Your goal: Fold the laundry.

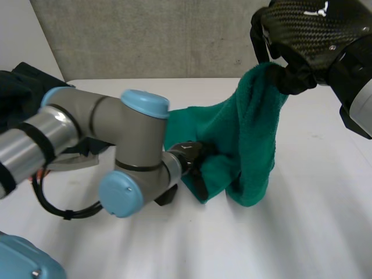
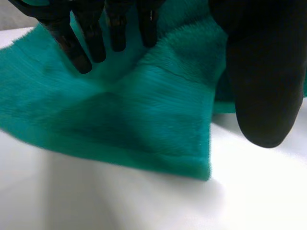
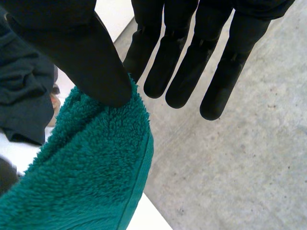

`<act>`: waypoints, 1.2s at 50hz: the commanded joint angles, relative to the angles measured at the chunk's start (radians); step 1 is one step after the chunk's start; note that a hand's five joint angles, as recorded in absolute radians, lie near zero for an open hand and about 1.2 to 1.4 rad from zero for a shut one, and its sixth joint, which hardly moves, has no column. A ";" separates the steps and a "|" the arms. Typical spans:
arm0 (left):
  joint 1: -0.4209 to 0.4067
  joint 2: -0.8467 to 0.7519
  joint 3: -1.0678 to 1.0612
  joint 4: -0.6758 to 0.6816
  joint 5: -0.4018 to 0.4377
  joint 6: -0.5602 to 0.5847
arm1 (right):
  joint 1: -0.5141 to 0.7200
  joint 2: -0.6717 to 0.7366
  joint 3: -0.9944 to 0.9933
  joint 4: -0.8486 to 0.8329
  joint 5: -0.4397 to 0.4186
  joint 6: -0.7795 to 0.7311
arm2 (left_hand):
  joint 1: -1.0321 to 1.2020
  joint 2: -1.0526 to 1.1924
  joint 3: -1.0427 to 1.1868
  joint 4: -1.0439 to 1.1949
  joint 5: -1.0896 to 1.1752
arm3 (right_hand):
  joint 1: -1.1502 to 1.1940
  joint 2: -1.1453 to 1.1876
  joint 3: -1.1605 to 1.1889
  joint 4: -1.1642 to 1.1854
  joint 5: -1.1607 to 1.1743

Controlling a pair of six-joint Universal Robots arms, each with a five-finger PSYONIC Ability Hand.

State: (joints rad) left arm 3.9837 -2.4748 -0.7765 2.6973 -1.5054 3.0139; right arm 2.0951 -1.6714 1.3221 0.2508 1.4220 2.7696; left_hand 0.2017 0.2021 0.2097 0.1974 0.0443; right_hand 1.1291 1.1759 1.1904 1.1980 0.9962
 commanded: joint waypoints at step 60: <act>-0.027 0.067 -0.110 0.099 0.077 -0.027 | 0.022 0.073 -0.288 0.125 0.060 0.045 | 0.006 0.006 -0.002 0.010 -0.011 | 0.267 0.220 0.206 0.198 0.226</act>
State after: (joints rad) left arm 4.0113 -2.3721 -0.9220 2.7911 -1.4416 3.0294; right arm 2.0614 -1.6077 1.0959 0.3449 1.4390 2.8455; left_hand 0.2100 0.2112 0.2194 0.2074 0.0470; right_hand 1.1291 1.1759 1.1903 1.1983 1.0015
